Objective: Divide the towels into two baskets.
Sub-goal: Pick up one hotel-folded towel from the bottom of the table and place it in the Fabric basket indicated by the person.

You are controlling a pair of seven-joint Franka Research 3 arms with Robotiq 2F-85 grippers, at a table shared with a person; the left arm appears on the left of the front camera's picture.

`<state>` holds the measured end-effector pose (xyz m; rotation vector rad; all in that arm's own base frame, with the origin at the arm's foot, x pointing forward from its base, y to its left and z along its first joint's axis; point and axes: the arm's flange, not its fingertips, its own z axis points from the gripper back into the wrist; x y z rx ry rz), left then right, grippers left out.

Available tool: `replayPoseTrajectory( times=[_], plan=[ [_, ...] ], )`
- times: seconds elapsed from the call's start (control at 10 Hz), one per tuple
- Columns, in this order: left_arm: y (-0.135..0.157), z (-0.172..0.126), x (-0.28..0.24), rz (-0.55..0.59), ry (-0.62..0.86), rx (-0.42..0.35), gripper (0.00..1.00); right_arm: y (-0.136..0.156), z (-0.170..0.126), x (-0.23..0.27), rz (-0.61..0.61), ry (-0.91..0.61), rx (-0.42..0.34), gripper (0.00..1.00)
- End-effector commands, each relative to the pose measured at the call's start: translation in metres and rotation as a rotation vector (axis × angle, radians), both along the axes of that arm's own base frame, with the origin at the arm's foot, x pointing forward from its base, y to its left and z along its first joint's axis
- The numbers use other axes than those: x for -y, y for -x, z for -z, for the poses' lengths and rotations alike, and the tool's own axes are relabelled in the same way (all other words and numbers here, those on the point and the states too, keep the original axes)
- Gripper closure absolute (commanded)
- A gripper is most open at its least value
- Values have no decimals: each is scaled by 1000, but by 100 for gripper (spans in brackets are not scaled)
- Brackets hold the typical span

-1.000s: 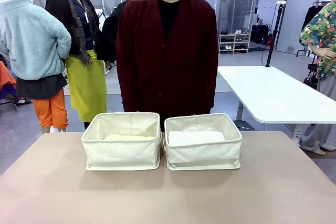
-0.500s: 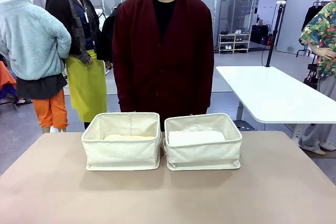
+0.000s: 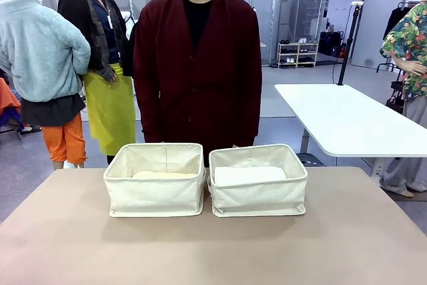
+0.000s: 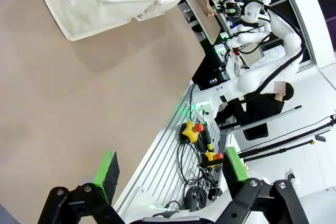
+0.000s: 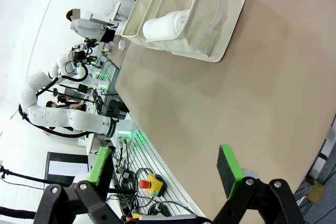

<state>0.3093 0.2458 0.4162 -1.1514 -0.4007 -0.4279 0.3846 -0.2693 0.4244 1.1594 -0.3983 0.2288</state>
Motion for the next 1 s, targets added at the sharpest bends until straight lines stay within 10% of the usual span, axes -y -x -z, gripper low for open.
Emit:
replayPoseTrajectory(
  times=[0.0, 0.9],
  plan=[
    [6, -3, 0, 5, -4, 10, 0, 3, -2, -1, 2, 16, -6, 0],
    [6, -3, 0, 5, -4, 10, 0, 3, -2, -1, 2, 16, -6, 0]
  ],
)
